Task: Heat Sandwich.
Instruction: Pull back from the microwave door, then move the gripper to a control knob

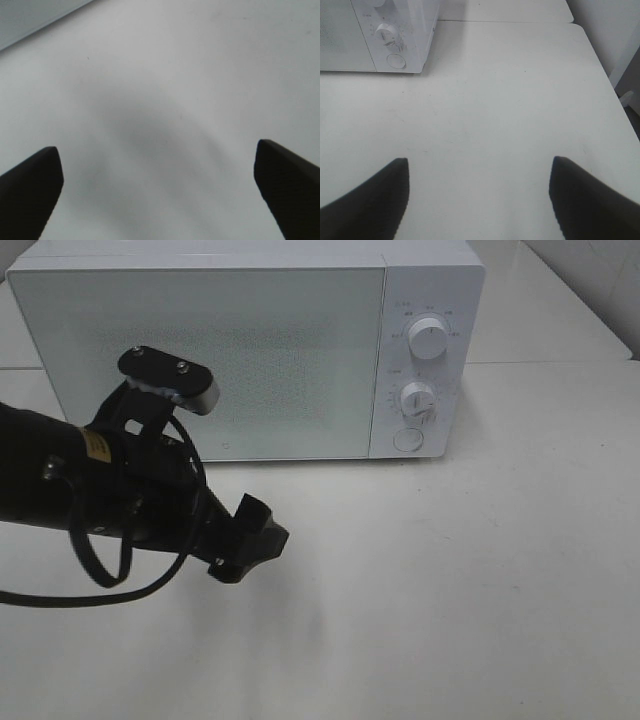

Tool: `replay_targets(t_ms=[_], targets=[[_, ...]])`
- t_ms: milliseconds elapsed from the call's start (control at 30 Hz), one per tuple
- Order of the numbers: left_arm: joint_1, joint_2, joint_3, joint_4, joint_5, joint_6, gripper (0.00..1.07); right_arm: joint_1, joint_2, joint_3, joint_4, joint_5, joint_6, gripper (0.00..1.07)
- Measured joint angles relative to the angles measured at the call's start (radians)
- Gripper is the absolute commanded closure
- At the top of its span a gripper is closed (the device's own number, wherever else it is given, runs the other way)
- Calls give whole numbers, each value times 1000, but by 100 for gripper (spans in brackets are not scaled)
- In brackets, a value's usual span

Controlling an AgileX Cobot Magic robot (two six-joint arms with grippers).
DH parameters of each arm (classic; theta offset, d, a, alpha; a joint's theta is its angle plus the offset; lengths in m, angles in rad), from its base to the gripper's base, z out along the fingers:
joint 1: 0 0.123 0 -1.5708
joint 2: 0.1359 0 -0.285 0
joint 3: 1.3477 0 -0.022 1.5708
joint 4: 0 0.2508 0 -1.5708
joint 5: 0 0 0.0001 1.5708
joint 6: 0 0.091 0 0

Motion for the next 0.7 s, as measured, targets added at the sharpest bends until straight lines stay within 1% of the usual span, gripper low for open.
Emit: replay_targets(t_ms=[67, 100, 133, 167, 233, 267, 300, 333, 400, 433, 467, 500, 567, 600, 633, 700], targets=[[29, -32, 0, 0, 70, -2, 4, 0, 0, 0, 0, 0, 0, 32], [29, -32, 0, 0, 70, -2, 4, 0, 0, 0, 0, 0, 0, 32], [46, -45, 0, 0, 102, -2, 4, 0, 0, 0, 0, 0, 0, 32], [96, -73, 0, 0, 184, -3, 4, 0, 0, 0, 0, 0, 0, 32], [164, -104, 0, 0, 268, -3, 4, 0, 0, 0, 0, 0, 0, 32], [164, -104, 0, 0, 268, -3, 4, 0, 0, 0, 0, 0, 0, 32], [201, -119, 0, 0, 301, -3, 4, 0, 0, 0, 0, 0, 0, 32], [278, -147, 0, 1, 382, -3, 4, 0, 0, 0, 0, 0, 0, 32], [349, -174, 0, 9, 450, -3, 4, 0, 0, 0, 0, 0, 0, 32], [349, -174, 0, 9, 450, -3, 4, 0, 0, 0, 0, 0, 0, 32], [417, -202, 0, 33, 519, -3, 4, 0, 0, 0, 0, 0, 0, 32], [452, -215, 0, 45, 545, -3, 4, 0, 0, 0, 0, 0, 0, 32], [517, -249, 0, 74, 606, -3, 4, 0, 0, 0, 0, 0, 0, 32], [517, -249, 0, 74, 606, -3, 4, 0, 0, 0, 0, 0, 0, 32], [570, -286, 1, 95, 658, -8, 4, 0, 0, 0, 0, 0, 0, 32], [617, -322, 1, 104, 710, -27, 4, 0, 0, 0, 0, 0, 0, 32]])
